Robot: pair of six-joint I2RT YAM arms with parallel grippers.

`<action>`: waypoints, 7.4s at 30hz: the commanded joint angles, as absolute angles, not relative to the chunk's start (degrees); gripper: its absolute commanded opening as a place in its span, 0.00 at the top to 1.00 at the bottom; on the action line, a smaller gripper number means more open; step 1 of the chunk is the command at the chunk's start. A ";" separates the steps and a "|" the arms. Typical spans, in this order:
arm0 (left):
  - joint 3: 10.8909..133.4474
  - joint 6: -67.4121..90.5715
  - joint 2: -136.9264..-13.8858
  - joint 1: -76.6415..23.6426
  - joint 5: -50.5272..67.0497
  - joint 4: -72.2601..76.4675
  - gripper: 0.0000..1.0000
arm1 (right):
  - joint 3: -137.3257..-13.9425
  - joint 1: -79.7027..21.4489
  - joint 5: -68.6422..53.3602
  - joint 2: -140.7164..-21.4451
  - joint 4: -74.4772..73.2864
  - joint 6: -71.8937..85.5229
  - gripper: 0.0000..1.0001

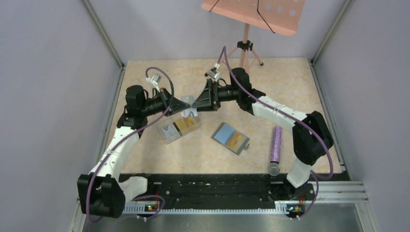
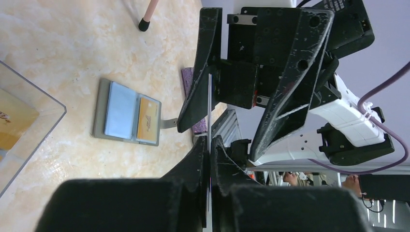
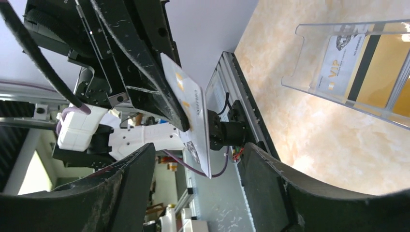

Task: Put the credit cards into the card holder
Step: Insert the credit card into the card holder.

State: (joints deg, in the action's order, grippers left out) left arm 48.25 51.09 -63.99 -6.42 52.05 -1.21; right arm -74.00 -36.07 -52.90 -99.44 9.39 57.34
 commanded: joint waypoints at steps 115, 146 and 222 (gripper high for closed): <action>43.84 42.15 -59.48 -5.10 27.35 -25.92 1.00 | -87.28 -35.95 -50.19 -110.28 1.78 46.03 1.00; 38.00 49.00 -55.14 -4.31 34.47 -8.02 1.00 | -82.31 -34.20 -51.42 -110.45 7.73 50.56 0.49; 50.40 23.60 -66.84 -19.77 35.45 -10.85 0.14 | -46.38 -34.28 -7.34 -61.96 -1.93 11.19 1.00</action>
